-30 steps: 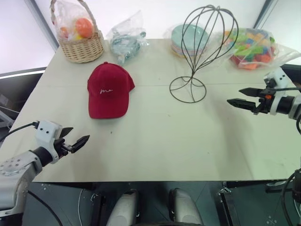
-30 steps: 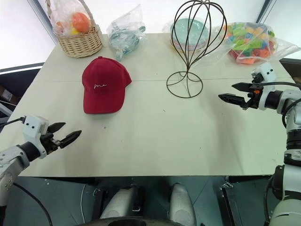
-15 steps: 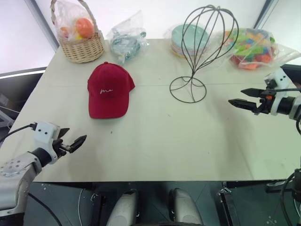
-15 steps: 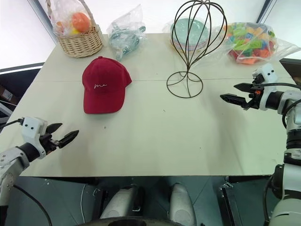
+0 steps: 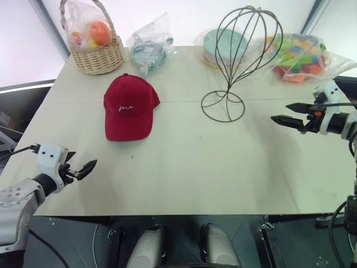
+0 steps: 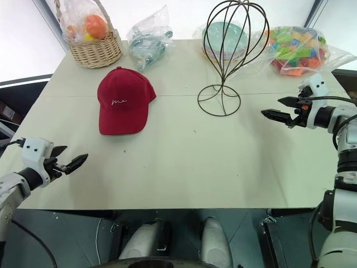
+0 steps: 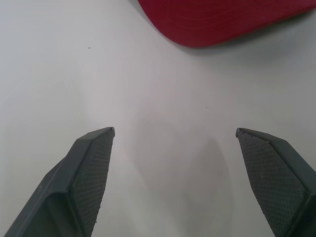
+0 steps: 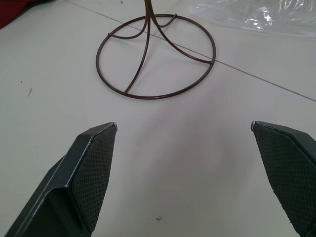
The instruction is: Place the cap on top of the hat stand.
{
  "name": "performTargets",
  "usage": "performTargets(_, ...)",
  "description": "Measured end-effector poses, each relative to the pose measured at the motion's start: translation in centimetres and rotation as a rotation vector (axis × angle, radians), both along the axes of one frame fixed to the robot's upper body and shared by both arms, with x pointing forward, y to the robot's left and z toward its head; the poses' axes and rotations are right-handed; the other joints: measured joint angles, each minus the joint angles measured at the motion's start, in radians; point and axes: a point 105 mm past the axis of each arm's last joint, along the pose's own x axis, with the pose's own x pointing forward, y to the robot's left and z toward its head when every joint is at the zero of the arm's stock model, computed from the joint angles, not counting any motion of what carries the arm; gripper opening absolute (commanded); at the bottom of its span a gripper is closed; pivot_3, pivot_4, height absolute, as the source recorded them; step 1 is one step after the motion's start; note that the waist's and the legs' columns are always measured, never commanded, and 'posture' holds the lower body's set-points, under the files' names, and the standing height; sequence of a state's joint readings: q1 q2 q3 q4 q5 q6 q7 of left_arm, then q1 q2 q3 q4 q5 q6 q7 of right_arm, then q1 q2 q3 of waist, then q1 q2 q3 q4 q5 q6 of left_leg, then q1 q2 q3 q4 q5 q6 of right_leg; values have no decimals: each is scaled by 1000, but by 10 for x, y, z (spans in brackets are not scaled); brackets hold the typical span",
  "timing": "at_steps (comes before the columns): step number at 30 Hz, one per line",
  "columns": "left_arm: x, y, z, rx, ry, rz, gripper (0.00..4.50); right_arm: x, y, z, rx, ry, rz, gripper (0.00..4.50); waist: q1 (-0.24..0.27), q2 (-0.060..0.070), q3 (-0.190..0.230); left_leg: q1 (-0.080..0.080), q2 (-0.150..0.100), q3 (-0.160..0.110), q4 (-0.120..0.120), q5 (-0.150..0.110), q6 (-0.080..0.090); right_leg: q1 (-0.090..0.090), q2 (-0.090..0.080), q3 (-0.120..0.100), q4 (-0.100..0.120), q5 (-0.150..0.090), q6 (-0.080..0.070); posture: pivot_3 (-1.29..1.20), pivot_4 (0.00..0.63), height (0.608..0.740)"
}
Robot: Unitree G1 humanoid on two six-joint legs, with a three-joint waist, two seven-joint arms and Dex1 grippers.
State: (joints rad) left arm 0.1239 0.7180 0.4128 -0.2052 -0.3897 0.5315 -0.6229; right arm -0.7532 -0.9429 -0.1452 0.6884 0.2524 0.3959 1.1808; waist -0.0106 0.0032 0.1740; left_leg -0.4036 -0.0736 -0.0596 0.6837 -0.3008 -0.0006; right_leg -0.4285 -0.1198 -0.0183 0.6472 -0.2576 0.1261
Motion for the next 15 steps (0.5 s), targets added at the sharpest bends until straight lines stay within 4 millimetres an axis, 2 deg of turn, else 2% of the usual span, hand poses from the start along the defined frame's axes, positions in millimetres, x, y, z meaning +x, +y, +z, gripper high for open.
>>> performTargets(3, 5, 2, 9, 32, -20, -9, 4123, -5, 14, 11, -16, -11, 66, 4500, 0, 0, 0, 0, 0, 0, 0, 0, 0, 0, 0, 0, 0, 0, 0, 0, 150, 740)
performTargets(6, 12, 4, 26, 99, -65, -23, 4123, -16, 42, 19, -27, -19, 175, 4500, 0, 0, 0, 0, 0, 0, 0, 0, 0, 0, 0, 0, 0, 0, 0, 0, 150, 740)
performTargets(9, 15, 7, 38, 239, -97, -60, 4123, -28, 72, 26, -1, -18, 261, 4500, 0, 0, 0, 0, 0, 0, 0, 0, 0, 0, 0, 0, 0, 0, 0, 0, 150, 740)
performTargets(11, 19, -1, 40, 335, -116, -120, 4123, -38, 92, 36, 35, -31, 316, 4500, 2, 0, 0, 0, 0, 0, 0, 0, 0, 0, -1, 0, 0, 0, 0, 0, 150, 740)
performTargets(15, 24, -16, 36, 441, -135, -216, 4123, -51, 111, 49, 57, -54, 367, 4500, 7, 0, 0, -1, 0, 0, 0, 0, 1, 0, -1, 0, -1, 0, 0, 0, 150, 740)
